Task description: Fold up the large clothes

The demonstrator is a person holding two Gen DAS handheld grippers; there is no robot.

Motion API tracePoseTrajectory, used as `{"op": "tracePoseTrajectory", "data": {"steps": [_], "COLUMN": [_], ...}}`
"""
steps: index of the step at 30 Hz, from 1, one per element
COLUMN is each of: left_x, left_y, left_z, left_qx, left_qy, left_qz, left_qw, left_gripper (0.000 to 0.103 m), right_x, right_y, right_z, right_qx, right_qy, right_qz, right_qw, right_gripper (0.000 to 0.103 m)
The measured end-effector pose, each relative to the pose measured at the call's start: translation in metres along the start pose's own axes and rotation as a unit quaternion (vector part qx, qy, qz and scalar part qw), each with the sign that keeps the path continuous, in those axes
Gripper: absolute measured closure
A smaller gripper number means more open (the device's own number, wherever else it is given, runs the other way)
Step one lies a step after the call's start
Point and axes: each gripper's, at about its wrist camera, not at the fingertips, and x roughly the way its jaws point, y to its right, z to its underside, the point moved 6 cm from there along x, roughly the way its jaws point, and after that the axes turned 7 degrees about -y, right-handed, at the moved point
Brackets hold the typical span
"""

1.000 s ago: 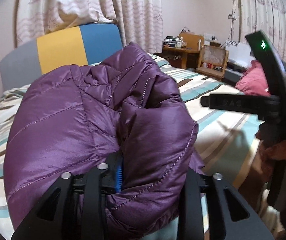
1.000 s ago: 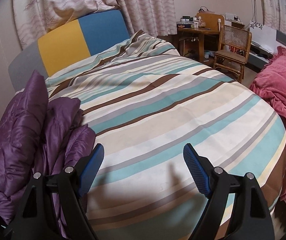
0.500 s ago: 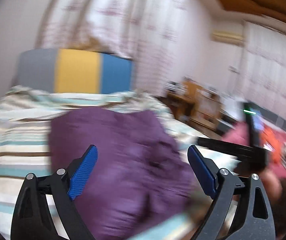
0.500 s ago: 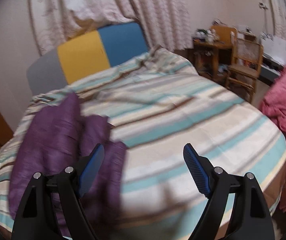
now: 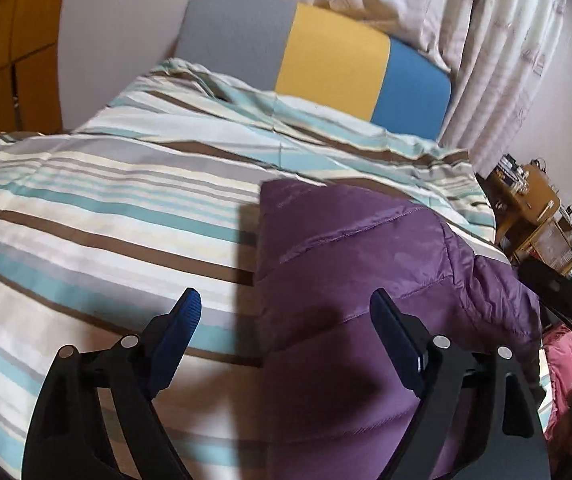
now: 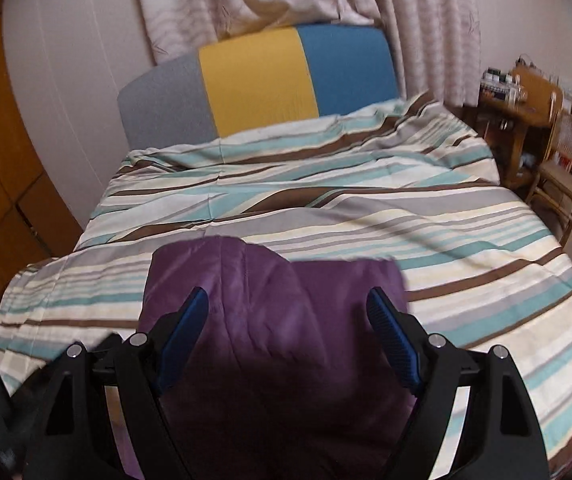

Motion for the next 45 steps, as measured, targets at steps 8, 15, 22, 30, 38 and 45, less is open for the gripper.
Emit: {"op": "tracePoseTrajectory", "data": {"steps": [8,15,22,30,38,45], "left_x": [0.037,0.045,0.079,0.088,0.069,0.115], "left_y": [0.03,0.069,0.063,0.059,0.055,0.045], "left_z": [0.019,0.039,0.039,0.04,-0.002,-0.027], "left_qx": [0.058,0.139,0.122,0.109,0.071,0.074], "left_qy": [-0.015,-0.002,-0.034,-0.036,-0.038,-0.074], "left_qz": [-0.003,-0.011,-0.008,-0.009,-0.038,-0.094], "left_qw": [0.9982,0.9902,0.9919,0.9933,0.996,0.9901], "left_gripper": [0.017,0.016,0.009,0.008,0.007,0.005], "right_x": [0.055,0.076,0.107,0.128,0.123,0.122], "right_y": [0.032,0.083,0.102,0.104,0.102,0.102], "right_z": [0.011,0.051,0.056,0.057,0.058,0.058], "right_qx": [-0.02,0.007,0.03,0.03,0.034,0.035], "right_qy": [0.016,0.015,-0.032,-0.053,-0.044,-0.044], "right_qz": [0.048,0.072,0.058,0.051,0.052,0.054], "right_qw": [0.999,0.997,0.997,0.997,0.997,0.997], "right_gripper": [0.023,0.023,0.021,0.017,0.017,0.017]}}
